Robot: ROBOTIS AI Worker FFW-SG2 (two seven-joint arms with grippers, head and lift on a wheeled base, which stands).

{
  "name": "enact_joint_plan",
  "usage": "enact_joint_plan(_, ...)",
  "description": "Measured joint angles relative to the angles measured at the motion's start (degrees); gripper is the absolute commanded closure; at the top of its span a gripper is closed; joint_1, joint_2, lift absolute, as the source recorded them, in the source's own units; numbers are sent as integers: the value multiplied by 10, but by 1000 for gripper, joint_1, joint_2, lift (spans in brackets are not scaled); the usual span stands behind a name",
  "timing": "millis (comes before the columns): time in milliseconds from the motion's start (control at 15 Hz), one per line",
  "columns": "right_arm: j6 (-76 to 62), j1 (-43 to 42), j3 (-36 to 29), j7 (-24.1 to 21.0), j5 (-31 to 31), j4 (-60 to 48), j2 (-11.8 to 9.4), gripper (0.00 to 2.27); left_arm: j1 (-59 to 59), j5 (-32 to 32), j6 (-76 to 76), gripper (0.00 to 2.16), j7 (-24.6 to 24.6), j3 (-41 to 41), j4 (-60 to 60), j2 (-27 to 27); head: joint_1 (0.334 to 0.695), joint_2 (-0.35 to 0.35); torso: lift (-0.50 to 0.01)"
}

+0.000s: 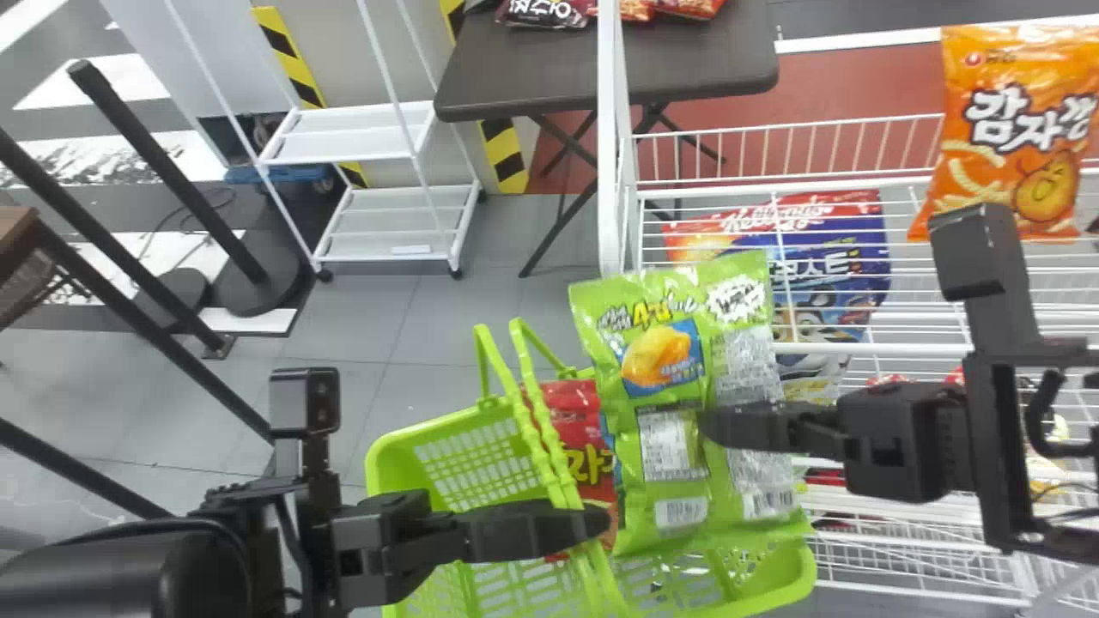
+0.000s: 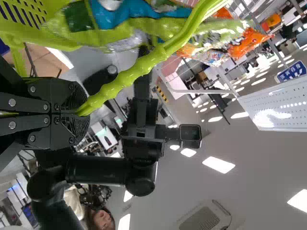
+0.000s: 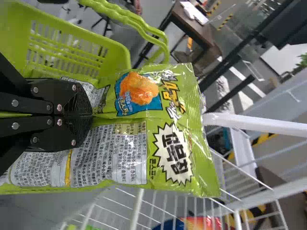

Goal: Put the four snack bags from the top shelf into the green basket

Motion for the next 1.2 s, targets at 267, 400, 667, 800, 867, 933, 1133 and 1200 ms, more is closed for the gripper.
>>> enact_joint_plan(267,-24,-11,85,-13,17,51,7,2125,1,2,4,2148,0,-11,-6,0,695,350,-3)
enact_joint_plan(400,-28,-24,125,-21,40,79,7,2074,2,1,5,2148,0,-13,-7,0,695,350,-3)
enact_joint_plan(667,-57,-62,191,21,37,180,7,-1,3,3,5,2148,0,-14,-7,0,695,350,-3)
enact_joint_plan(800,-69,-64,191,23,33,193,6,39,5,4,5,2148,0,-13,-8,0,695,350,-3)
enact_joint_plan(867,-63,-58,177,23,32,185,4,46,6,5,5,2148,0,-11,-8,0,695,350,-3)
enact_joint_plan(933,-56,-51,158,23,31,172,2,49,7,7,5,2148,0,-9,-8,0,695,350,-3)
enact_joint_plan(1133,-39,-22,57,24,25,102,-2,53,8,8,5,2148,0,-7,-8,1,695,350,-3)
enact_joint_plan(1200,-48,-16,14,24,23,81,-3,53,8,8,5,2148,0,-7,-8,1,695,318,-3)
